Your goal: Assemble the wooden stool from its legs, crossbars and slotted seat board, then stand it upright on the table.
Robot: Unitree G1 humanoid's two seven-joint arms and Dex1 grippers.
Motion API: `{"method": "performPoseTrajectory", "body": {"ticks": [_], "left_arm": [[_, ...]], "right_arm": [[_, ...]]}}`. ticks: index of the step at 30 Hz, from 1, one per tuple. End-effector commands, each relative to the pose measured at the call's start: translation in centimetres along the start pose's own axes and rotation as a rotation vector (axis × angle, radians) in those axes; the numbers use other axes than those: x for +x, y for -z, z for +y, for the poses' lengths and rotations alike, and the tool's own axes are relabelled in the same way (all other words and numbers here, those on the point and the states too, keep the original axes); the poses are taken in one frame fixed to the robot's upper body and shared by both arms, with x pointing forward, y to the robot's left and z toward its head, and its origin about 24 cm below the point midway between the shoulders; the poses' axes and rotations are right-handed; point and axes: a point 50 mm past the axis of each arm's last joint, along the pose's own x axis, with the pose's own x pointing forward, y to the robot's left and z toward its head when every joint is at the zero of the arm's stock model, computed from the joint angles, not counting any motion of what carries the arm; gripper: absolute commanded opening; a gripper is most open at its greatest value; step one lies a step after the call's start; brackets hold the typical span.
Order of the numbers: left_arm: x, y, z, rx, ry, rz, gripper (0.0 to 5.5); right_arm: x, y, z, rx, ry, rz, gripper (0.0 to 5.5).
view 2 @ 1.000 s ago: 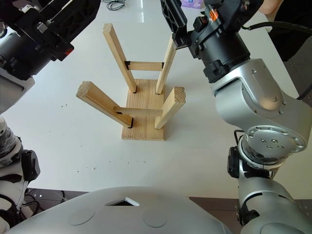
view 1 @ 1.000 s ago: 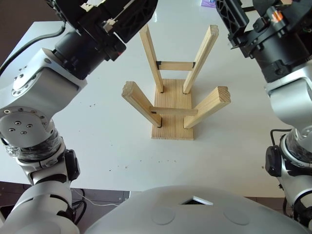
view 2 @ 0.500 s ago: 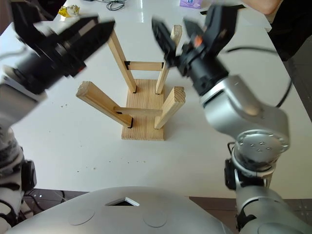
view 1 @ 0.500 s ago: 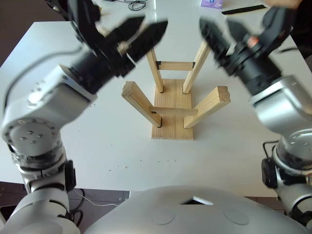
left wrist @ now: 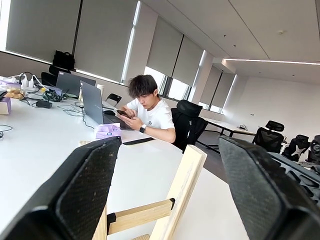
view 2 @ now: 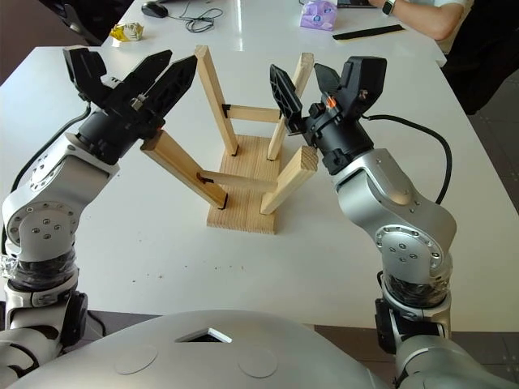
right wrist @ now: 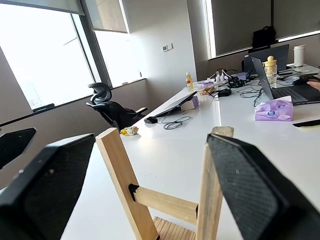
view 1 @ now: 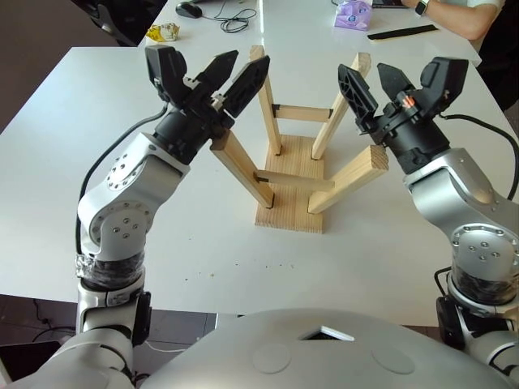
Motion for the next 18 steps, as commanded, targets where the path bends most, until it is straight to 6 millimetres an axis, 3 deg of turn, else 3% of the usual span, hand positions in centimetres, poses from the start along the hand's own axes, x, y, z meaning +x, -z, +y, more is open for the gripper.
{"method": "performPoseTrajectory", "body": {"ticks": [1,8,13,18], "left_arm": [[0.9,1.0,-1.2,-0.037,0.044,0.073,3.59],[2.9,1.1,-3.4,-0.059,0.147,0.085,3.59],[4.1,1.8,-3.9,-0.091,0.151,0.093,3.59],[4.3,1.0,-4.0,-0.100,0.147,0.054,3.59]], "right_arm": [[0.0,2.7,-0.8,0.015,0.061,0.145,4.13],[1.2,1.8,0.2,0.052,0.035,0.095,4.13],[2.5,1.6,1.1,0.080,0.015,0.081,4.13],[2.3,1.6,0.8,0.081,0.041,0.069,4.13]]}}
